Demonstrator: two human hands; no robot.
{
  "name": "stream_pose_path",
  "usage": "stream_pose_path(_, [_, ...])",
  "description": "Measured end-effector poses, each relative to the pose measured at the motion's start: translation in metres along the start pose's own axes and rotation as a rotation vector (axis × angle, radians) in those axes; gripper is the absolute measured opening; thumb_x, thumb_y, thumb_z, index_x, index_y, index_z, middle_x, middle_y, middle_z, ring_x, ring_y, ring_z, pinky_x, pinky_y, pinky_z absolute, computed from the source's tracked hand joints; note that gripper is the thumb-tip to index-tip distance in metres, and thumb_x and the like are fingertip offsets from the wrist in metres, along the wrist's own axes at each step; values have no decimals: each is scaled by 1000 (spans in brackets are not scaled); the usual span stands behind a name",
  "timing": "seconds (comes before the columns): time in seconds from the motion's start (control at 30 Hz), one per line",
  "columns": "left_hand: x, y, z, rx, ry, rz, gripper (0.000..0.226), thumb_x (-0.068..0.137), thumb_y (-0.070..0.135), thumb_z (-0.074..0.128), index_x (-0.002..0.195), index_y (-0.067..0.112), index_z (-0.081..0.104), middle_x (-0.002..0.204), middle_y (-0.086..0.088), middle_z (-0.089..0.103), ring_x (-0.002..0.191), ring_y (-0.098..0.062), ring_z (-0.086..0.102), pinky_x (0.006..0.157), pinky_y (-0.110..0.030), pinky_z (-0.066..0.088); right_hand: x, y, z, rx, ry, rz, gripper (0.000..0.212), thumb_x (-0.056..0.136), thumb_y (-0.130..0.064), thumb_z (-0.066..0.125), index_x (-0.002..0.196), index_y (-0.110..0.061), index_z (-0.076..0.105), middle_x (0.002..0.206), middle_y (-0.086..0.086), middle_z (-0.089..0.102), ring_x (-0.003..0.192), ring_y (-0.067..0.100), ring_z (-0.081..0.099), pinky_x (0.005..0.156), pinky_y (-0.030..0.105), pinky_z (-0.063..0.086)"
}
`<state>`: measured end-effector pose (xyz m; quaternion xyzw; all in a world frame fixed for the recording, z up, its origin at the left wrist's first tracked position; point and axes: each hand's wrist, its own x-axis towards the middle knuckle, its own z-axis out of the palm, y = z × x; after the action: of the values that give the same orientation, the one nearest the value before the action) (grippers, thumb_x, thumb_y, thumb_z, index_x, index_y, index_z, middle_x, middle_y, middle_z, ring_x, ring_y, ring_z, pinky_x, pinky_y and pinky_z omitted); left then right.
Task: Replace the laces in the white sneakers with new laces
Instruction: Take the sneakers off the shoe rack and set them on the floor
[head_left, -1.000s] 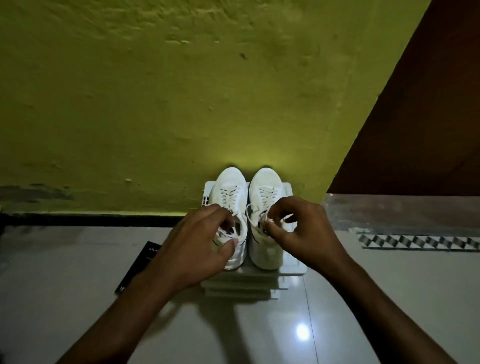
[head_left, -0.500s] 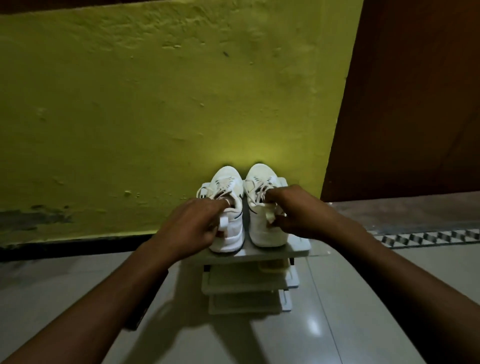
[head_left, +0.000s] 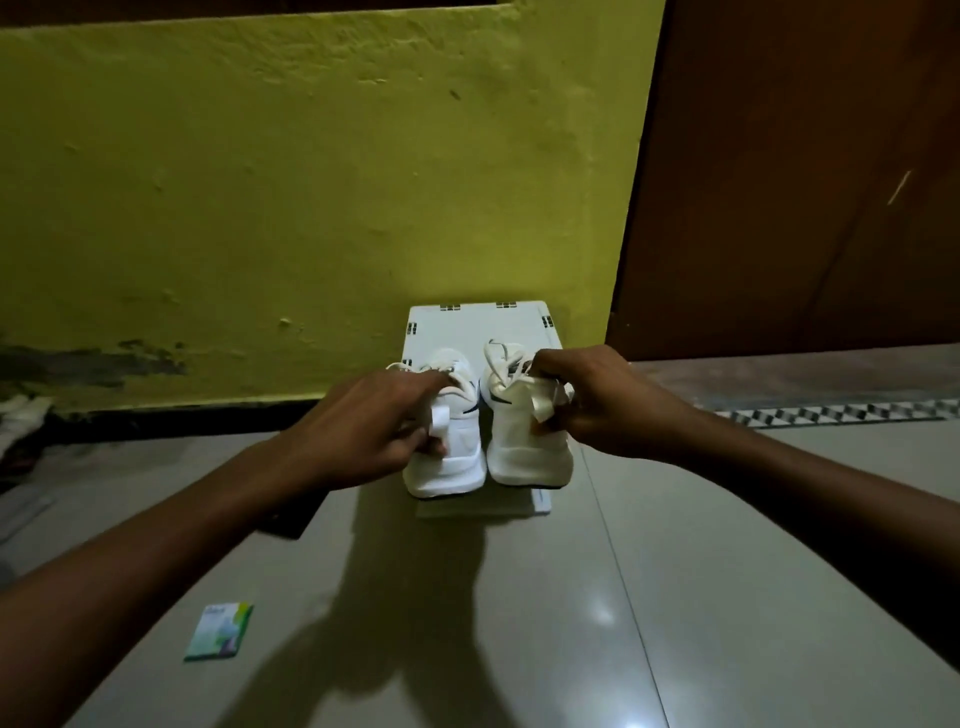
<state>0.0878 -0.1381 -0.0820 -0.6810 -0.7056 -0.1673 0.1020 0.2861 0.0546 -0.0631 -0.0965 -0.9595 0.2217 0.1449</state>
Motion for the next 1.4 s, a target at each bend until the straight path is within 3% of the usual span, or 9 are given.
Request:
stream_pose_path(0.13, [-34, 34, -12, -58, -29, 72, 40, 84, 17, 73, 119, 23, 54, 85, 5, 65, 76, -22, 62, 61, -39, 50, -45, -21, -1, -10, -40, -52, 28, 81, -20, 82, 90, -27, 57, 81, -15, 59, 74, -1, 55, 59, 19, 43])
stream_pose_path(0.23, [-57, 51, -10, -112, -53, 59, 36, 85, 17, 75, 118, 17, 61, 85, 6, 62, 72, -10, 55, 63, -31, 48, -68, -30, 5, 21, -73, -77, 23, 82, -24, 81, 92, -15, 63, 86, -3, 66, 79, 13, 61, 68, 40, 53])
stream_pose_path(0.33, [-79, 62, 9, -110, -60, 55, 45, 84, 19, 79, 123, 24, 57, 85, 12, 57, 73, -5, 50, 64, -29, 43, -81, -27, 21, 65, -122, -81, 23, 81, -22, 82, 92, -14, 64, 85, -2, 65, 77, 15, 61, 69, 44, 53])
stream_pose_path(0.5, [-104, 67, 64, -174, -97, 28, 43, 86, 21, 71, 126, 24, 55, 90, 21, 52, 84, -9, 56, 66, -23, 42, -99, 2, 74, 82, -159, -70, 21, 78, -11, 80, 89, -14, 62, 82, -7, 61, 72, 7, 55, 62, 28, 49])
stream_pose_path(0.67, [-122, 63, 126, -155, -147, 3, 41, 81, 18, 74, 115, 26, 54, 94, 8, 64, 84, -11, 58, 66, -18, 37, -110, 37, 139, 119, -178, -63, 26, 75, -3, 75, 88, -18, 57, 80, -15, 51, 70, -4, 50, 59, 15, 37])
stream_pose_path(0.9, [-146, 52, 202, -168, -215, -77, 27, 84, 25, 56, 111, 21, 59, 95, 5, 65, 84, -19, 61, 69, -26, 46, -123, 79, 212, 126, -197, -19, 29, 75, -3, 65, 92, -21, 51, 89, -6, 58, 76, 14, 54, 63, 32, 47])
stream_pose_path(1.03, [-153, 51, 228, -135, -249, -63, 21, 84, 31, 49, 92, 17, 62, 87, 3, 64, 76, -21, 60, 64, -28, 46, -137, 98, 250, 70, -198, -5, 27, 74, -4, 60, 98, -16, 52, 92, -1, 57, 77, 21, 56, 63, 41, 49])
stream_pose_path(1.23, [-174, 47, 274, -119, -252, -105, 23, 83, 22, 61, 103, 13, 66, 99, 0, 66, 89, -20, 61, 78, -25, 43, -159, 117, 287, -43, -241, -44, 34, 74, -7, 61, 107, -15, 57, 97, 1, 58, 75, 17, 54, 59, 23, 35])
stream_pose_path(1.4, [-185, 43, 286, -147, -238, -81, 36, 105, 37, 36, 101, 15, 64, 99, 3, 59, 90, -18, 53, 76, -19, 25, -169, 118, 299, -84, -157, -66, 47, 69, -7, 72, 105, -24, 47, 95, 0, 61, 74, 22, 60, 55, 26, 44])
